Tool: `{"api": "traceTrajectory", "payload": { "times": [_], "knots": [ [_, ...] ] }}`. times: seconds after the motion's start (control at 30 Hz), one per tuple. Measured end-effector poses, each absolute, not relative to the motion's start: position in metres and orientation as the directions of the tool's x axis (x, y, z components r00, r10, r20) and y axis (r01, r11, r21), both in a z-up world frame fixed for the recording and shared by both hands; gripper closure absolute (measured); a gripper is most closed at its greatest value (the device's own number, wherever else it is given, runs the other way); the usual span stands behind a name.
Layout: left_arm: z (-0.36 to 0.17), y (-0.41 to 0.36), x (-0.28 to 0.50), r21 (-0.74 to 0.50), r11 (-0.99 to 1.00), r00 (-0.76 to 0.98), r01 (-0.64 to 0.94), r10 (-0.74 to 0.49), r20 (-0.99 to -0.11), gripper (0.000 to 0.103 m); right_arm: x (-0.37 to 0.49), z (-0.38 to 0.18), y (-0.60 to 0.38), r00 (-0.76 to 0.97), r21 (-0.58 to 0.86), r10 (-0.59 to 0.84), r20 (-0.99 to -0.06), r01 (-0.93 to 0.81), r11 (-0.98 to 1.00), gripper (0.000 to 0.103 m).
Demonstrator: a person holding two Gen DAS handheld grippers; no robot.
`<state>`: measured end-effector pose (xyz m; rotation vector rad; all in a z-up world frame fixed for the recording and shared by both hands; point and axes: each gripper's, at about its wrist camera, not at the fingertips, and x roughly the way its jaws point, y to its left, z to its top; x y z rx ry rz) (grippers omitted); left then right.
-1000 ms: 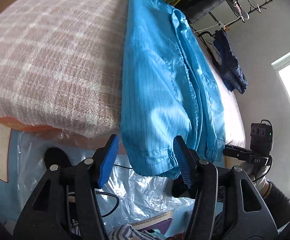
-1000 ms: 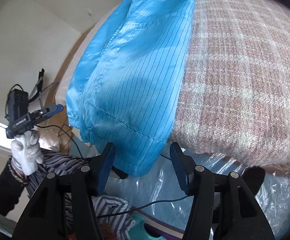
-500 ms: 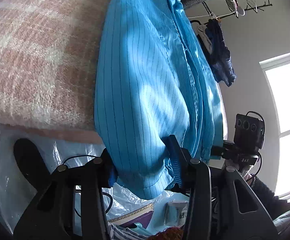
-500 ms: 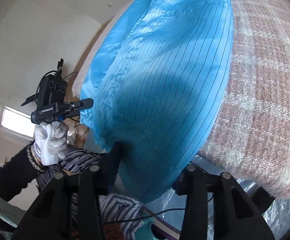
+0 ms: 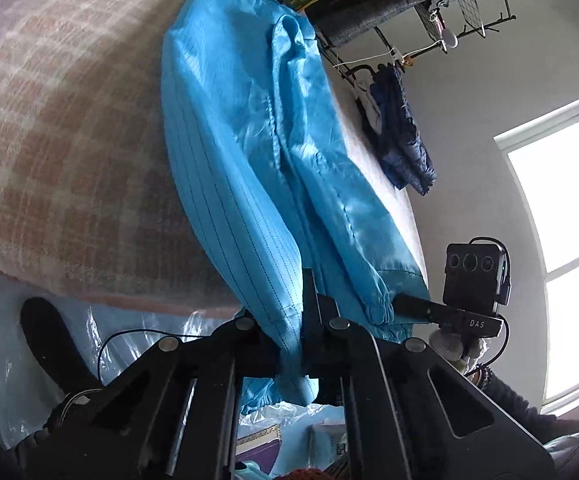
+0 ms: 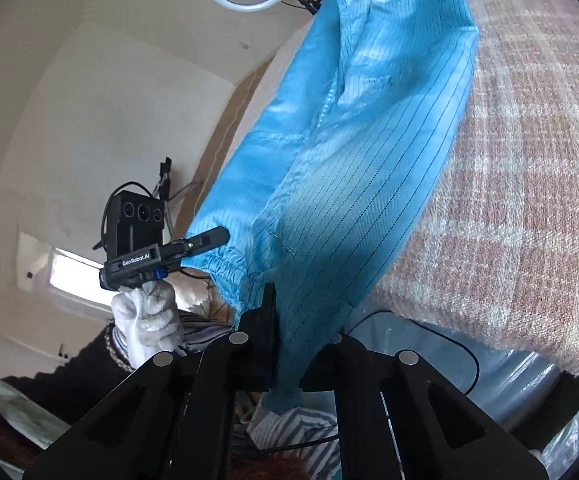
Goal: Fold large clothes
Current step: 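Lift the held coat end and fold it over the coat body with the left tool, then open the left tool to release the folded end onto the coat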
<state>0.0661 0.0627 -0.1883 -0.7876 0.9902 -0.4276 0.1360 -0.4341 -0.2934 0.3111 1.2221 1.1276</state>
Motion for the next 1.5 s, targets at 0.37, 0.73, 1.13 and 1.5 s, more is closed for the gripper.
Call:
{"api": "traceTrajectory", "payload": {
  "times": [0.37, 0.73, 1.13, 1.5],
  "knots": [
    [-0.130, 0.076, 0.118, -0.758, 0.647, 0.611, -0.088, -0.566, -0.554, 0.100, 0.164, -0.232, -0.424, 0.055, 0.658, 0.796, -0.602, -0.530, 0.535, 0.098],
    [-0.121, 0.078, 0.198, -0.721, 0.684, 0.603, -0.108, -0.532, -0.595, 0.100, 0.236, -0.213, -0.392, 0.165, 0.619, 0.757, -0.632, -0.479, 0.622, 0.098],
    [-0.165, 0.111, 0.281, -0.721, 0.654, 0.600, -0.228, -0.488, -0.633, 0.100, 0.334, -0.234, -0.365, 0.148, 0.626, 0.747, -0.648, -0.455, 0.633, 0.098],
    [-0.209, 0.133, 0.309, -0.685, 0.659, 0.570, -0.311, -0.447, -0.689, 0.095, 0.377, -0.269, -0.343, 0.114, 0.655, 0.739, -0.664, -0.387, 0.649, 0.094]
  ]
}}
